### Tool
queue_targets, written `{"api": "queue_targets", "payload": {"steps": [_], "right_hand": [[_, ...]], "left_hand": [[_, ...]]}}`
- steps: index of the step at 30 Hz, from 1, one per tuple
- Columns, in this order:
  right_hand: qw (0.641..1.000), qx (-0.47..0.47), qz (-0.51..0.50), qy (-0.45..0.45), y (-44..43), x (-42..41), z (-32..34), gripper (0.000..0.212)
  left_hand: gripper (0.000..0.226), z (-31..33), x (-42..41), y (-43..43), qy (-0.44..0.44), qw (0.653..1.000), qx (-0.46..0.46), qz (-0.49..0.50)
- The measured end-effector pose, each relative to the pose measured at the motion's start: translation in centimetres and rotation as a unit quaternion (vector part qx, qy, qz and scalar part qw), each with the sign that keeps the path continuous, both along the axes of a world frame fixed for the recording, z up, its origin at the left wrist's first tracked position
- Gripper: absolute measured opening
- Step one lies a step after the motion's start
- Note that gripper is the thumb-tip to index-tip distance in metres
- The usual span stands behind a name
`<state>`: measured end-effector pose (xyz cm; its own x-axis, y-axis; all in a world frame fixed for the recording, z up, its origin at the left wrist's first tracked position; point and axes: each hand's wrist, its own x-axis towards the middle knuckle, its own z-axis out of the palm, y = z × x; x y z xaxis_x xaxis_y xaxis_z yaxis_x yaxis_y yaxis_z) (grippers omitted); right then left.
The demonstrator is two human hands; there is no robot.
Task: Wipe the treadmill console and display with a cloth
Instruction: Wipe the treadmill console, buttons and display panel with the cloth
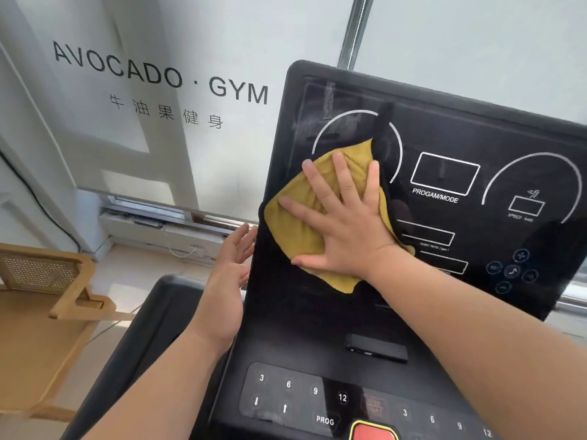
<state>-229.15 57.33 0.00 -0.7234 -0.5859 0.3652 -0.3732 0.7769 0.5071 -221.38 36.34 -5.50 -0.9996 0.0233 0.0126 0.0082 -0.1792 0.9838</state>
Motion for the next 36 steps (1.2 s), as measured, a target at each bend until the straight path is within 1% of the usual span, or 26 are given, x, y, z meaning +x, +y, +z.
{"api": "queue_targets", "payload": {"steps": [2, 4, 7, 10, 12, 14, 17, 18, 20, 21, 23, 26, 28, 31, 32, 34, 36], "right_hand": [[0.998, -0.029, -0.041, 0.028, 0.8, -2.0, 4.2, 0.105], [0.993, -0.053, -0.090, 0.049, 0.8, -4.0, 8.3, 0.108], [0.989, -0.076, -0.115, 0.062, 0.1, -5.9, 10.9, 0.109], [0.985, -0.097, -0.124, 0.067, -1.2, -6.0, 10.0, 0.107], [0.988, -0.086, -0.114, 0.065, -2.6, -4.9, 7.6, 0.103], [0.996, -0.064, -0.057, 0.038, -3.9, -3.1, 3.3, 0.093], [0.999, -0.023, 0.036, -0.004, -4.4, -0.2, -2.9, 0.074], [0.999, -0.011, 0.051, -0.009, -4.0, 0.1, -3.7, 0.070], [0.997, -0.001, 0.072, -0.009, -2.8, -0.5, -2.8, 0.067], [0.998, -0.004, 0.066, 0.002, -2.2, -1.0, -1.4, 0.066], [0.999, -0.028, 0.015, 0.038, -0.9, -2.5, 2.4, 0.068], [0.993, -0.068, -0.075, 0.065, 0.9, -4.7, 7.6, 0.082], [0.985, -0.106, -0.113, 0.071, 1.0, -5.7, 9.3, 0.086], [0.965, -0.185, -0.170, 0.080, -1.6, -5.5, 8.0, 0.087], [0.964, -0.190, -0.173, 0.076, -2.7, -5.0, 6.6, 0.087], [0.977, -0.159, -0.135, 0.044, -3.9, -3.2, 3.3, 0.085], [0.987, -0.121, -0.102, 0.021, -2.6, -1.2, 0.5, 0.086]], "left_hand": [[0.059, 0.1, 0.0, 0.1, -0.005, 1.000, 0.005, -0.002], [0.062, 0.2, 0.2, 0.3, -0.016, 1.000, 0.009, -0.006], [0.063, 0.2, 0.3, 0.2, -0.016, 1.000, -0.004, -0.003], [0.058, 0.4, 0.2, 0.2, -0.006, 1.000, 0.003, 0.003], [0.059, 0.6, 0.3, 0.4, -0.002, 1.000, 0.022, 0.008], [0.064, 0.7, 0.4, 0.5, -0.005, 0.999, 0.032, 0.019], [0.065, 0.3, 0.3, 0.3, -0.006, 0.999, 0.005, 0.035], [0.065, 0.3, 0.3, 0.3, -0.010, 0.999, -0.003, 0.036], [0.062, 0.4, 0.3, 0.3, -0.015, 0.999, -0.013, 0.039], [0.059, 0.6, 0.3, 0.5, -0.012, 0.999, -0.018, 0.037], [0.052, 0.9, 0.6, 0.8, -0.004, 0.999, -0.040, 0.025], [0.061, 1.0, 1.0, 0.8, 0.023, 0.994, -0.104, 0.014], [0.064, 1.0, 1.1, 0.8, 0.047, 0.990, -0.132, 0.011], [0.062, 1.3, 0.9, 0.8, 0.050, 0.989, -0.137, 0.027], [0.061, 1.3, 0.8, 0.9, 0.047, 0.988, -0.143, 0.035], [0.057, 1.4, 0.7, 0.8, 0.039, 0.987, -0.149, 0.054], [0.052, 1.7, 0.5, 0.9, 0.037, 0.982, -0.174, 0.068]]}}
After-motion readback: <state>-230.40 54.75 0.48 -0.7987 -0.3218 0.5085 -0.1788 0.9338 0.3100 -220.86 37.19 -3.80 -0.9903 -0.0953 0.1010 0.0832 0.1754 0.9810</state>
